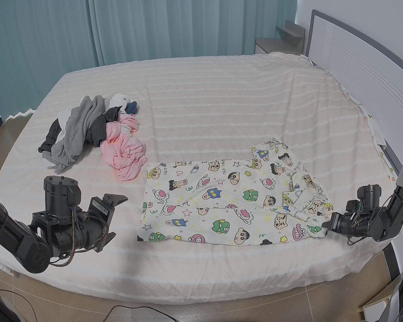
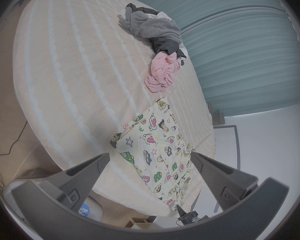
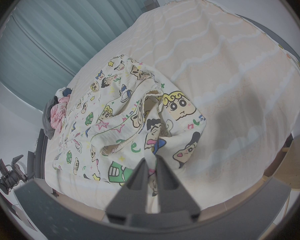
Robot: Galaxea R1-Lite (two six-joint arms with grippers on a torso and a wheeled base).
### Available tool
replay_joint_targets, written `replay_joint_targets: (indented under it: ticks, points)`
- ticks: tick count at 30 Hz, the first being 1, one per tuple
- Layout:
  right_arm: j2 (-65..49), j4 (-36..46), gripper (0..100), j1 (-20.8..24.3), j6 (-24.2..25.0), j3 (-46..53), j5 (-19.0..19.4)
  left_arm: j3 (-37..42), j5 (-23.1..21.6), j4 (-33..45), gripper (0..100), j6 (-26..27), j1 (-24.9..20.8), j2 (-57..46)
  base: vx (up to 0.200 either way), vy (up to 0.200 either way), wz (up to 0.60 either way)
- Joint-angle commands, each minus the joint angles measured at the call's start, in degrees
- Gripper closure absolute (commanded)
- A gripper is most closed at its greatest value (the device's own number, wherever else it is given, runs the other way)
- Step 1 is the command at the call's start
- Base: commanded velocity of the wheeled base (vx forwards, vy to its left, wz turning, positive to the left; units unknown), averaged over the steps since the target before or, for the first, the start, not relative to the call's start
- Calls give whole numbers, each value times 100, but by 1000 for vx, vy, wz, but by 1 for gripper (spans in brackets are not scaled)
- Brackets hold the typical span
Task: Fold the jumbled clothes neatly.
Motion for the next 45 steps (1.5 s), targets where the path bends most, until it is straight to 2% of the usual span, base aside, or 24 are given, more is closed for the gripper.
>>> replay_joint_targets:
  ticks: [1, 5, 9, 10, 12, 19, 20, 27, 32, 34, 37, 39, 41, 42, 45]
  points:
    - [94, -13, 100, -72, -13, 39, -10, 4, -2, 4, 0, -1, 0, 54, 0, 0, 0]
    - [86, -22, 100, -196, -48, 65, -19, 4, -2, -5, 0, -1, 0, 54, 0, 0, 0]
    - [112, -13, 100, -380, -382, 83, -19, 4, -2, 4, 0, -1, 0, 63, 0, 0, 0]
    - [174, -22, 100, -486, -698, 153, -10, 4, 7, 4, 0, -1, 0, 63, 0, 0, 0]
    - [191, -22, 100, -512, -830, 171, -1, 4, 7, 4, 0, -1, 0, 63, 0, 0, 0]
    - [217, -31, 100, -477, -848, 127, -1, 4, 7, 4, 0, -1, 0, 63, 0, 0, 0]
    - [217, -49, 0, -477, -848, 109, -1, 4, 7, 4, 0, -1, 0, 63, 0, 0, 0]
    - [94, -1103, 0, -530, -672, 215, -19, 4, 7, 4, 0, 7, 0, 63, 0, 0, 0]
    - [-609, -1270, 0, -345, 242, 434, -98, 4, 7, -5, 0, -1, 0, 63, 0, 0, 0]
    - [-872, -1279, 0, -116, 576, 636, -98, 4, 7, 4, 0, -1, -9, 63, 0, 0, 0]
    - [-1083, -1279, 0, 130, 822, 768, -133, 4, 16, 4, 0, -1, -44, 63, 0, 0, 0]
    - [-1242, -1253, 0, 516, 1209, 926, -195, 12, 16, 4, 0, -1, -53, 63, 0, 0, 0]
    - [-1250, -1244, 0, 683, 1402, 962, -221, 12, 16, 4, 0, -1, -53, 63, 0, 0, 0]
    - [-1242, -1218, 0, 973, 1754, 1058, -283, 21, 16, 4, 0, -1, -61, 63, 0, 0, 0]
    - [-943, -1200, 0, 1202, 1965, 1146, -362, 47, 25, 4, 0, -1, -61, 72, 0, 0, 0]
